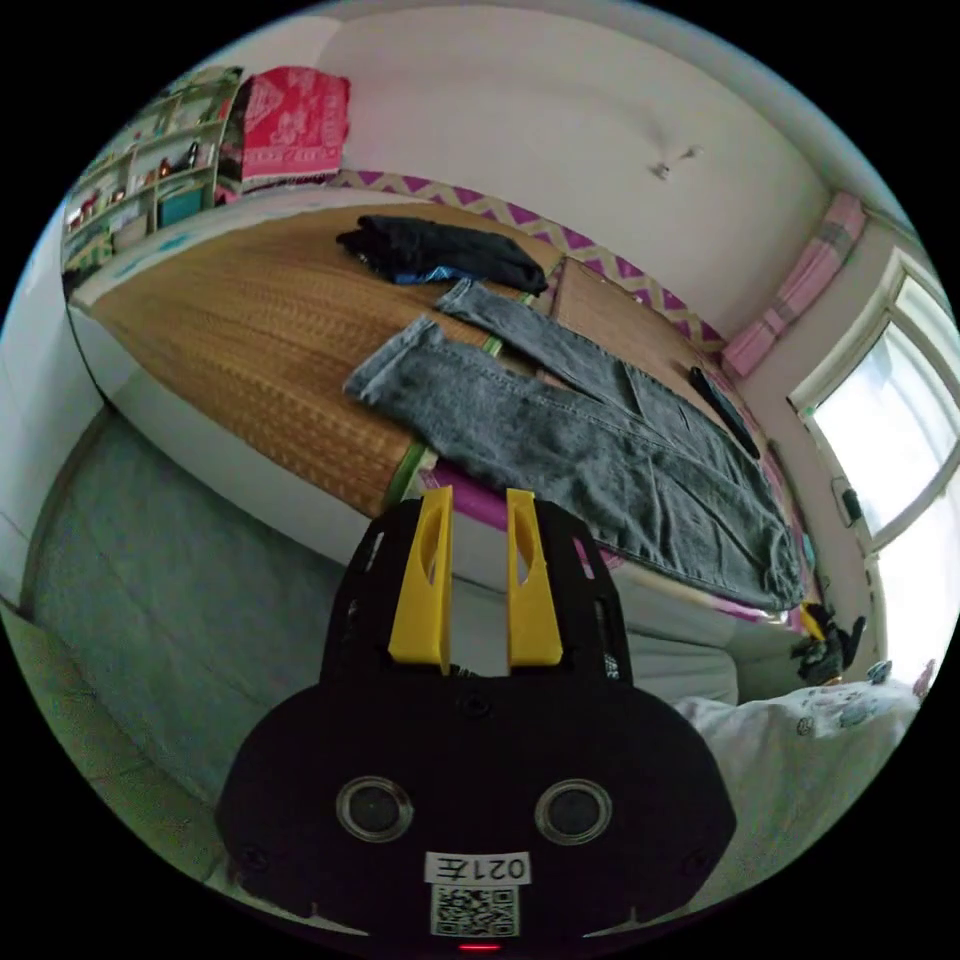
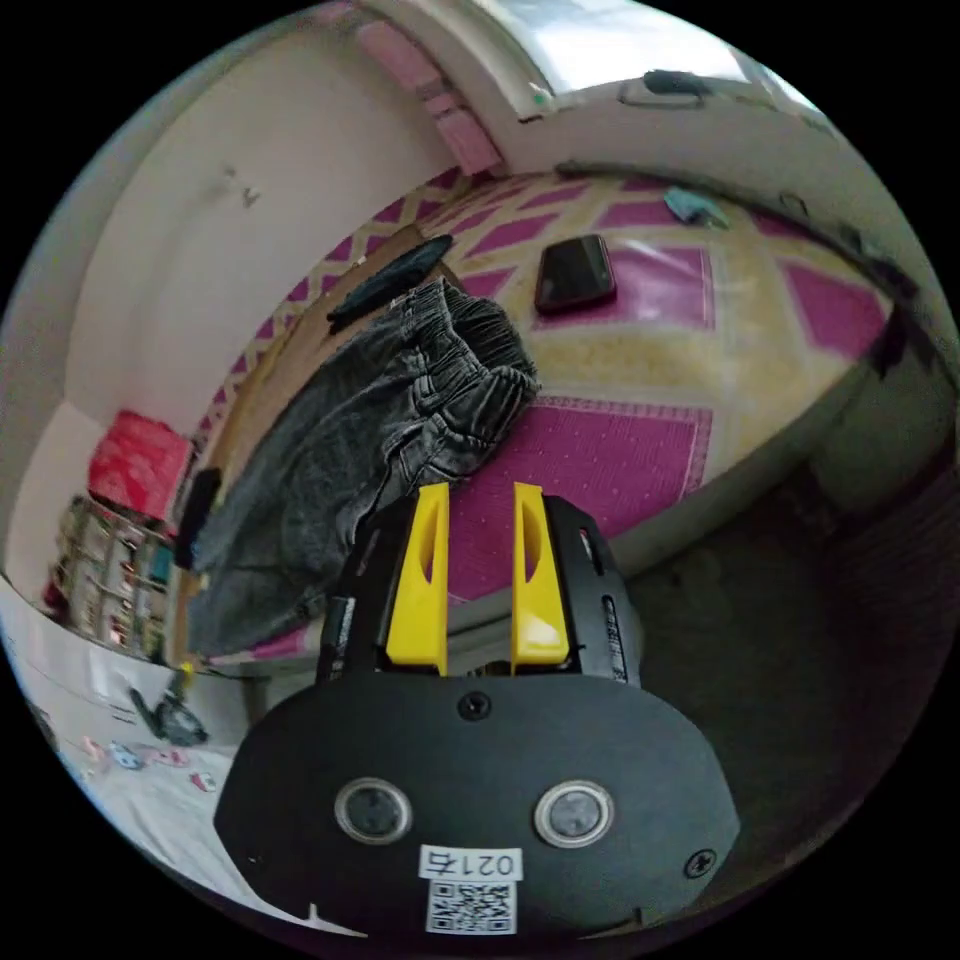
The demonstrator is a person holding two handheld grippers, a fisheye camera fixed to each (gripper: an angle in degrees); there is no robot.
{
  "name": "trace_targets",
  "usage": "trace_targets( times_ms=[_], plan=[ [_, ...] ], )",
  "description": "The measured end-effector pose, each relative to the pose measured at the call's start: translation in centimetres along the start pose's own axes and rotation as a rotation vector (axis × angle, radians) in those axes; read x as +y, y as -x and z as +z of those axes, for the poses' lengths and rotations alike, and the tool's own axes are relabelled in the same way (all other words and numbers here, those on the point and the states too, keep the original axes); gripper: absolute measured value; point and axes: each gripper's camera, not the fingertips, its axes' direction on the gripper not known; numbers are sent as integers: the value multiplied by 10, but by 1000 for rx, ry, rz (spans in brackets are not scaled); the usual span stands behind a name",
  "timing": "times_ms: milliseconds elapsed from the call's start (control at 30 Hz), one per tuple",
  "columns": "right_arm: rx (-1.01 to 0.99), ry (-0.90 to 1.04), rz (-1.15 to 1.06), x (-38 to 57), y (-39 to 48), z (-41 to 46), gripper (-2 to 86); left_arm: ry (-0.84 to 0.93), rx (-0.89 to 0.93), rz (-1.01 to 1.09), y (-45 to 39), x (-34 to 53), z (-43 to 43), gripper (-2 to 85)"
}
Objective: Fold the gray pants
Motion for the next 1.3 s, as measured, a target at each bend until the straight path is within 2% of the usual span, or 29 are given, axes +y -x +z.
trace_targets(
  times_ms=[233, 400, 700, 933, 1033, 1133, 1300],
  plan=[
    [-271, -27, 126, -9, -52, -4, 103, -94, 174, -241, 53, -2, -10, 78],
    [-342, 65, 170, -15, -80, 22, 114, -117, 219, -324, 75, -14, -6, 69],
    [-416, 102, 190, -34, -105, 41, 116, -101, 295, -513, 113, -42, 25, 64],
    [-464, 94, 246, -53, -124, 61, 101, -91, 305, -521, 119, -65, 45, 32],
    [-450, 37, 248, -57, -127, 62, 37, -74, 261, -469, 112, -73, 50, -1],
    [-471, 20, 235, -65, -126, 63, 9, -64, 224, -431, 101, -83, 48, -8],
    [-547, 29, 205, -92, -116, 63, -1, -79, 297, -429, 86, -101, 38, -9]
  ],
)
